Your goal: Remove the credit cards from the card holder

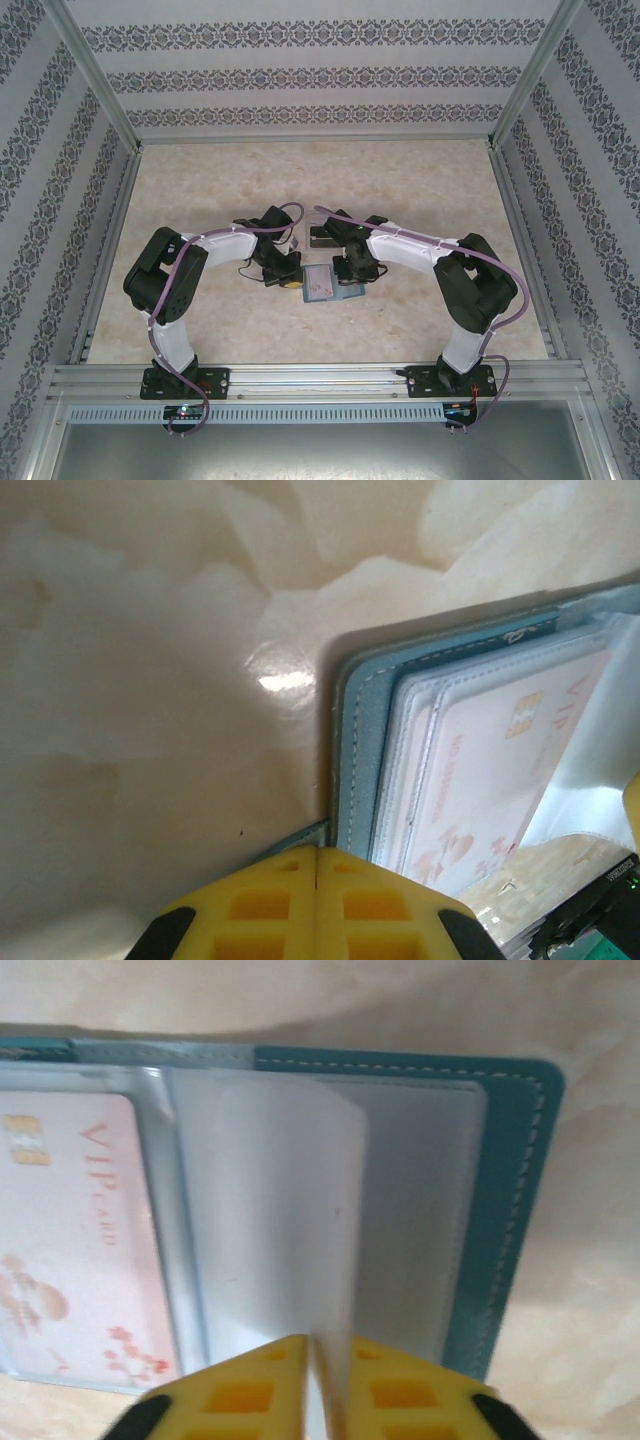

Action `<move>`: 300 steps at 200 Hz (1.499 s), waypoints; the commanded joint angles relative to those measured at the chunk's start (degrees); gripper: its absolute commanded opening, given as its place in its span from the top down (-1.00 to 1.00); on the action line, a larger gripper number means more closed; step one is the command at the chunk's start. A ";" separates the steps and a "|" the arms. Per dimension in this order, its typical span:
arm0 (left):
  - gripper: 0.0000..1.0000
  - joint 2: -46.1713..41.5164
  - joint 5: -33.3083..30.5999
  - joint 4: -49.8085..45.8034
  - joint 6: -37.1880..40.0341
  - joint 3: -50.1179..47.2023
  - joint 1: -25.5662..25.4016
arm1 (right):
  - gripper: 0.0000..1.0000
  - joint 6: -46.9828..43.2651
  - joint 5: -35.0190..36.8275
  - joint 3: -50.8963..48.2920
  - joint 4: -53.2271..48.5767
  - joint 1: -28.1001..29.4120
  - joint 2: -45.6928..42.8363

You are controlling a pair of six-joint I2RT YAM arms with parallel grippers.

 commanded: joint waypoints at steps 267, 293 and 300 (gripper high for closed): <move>1.00 3.55 0.57 -3.09 -0.15 8.57 -6.14 | 0.64 6.91 -13.83 -7.29 12.91 -1.75 -8.19; 1.00 4.27 -0.13 -3.45 0.25 8.23 -6.14 | 0.69 9.54 -18.56 -8.18 19.10 -1.76 -6.32; 1.00 4.52 -0.26 -3.42 0.29 8.08 -6.14 | 0.70 9.96 -19.27 -8.15 20.11 -1.78 -5.69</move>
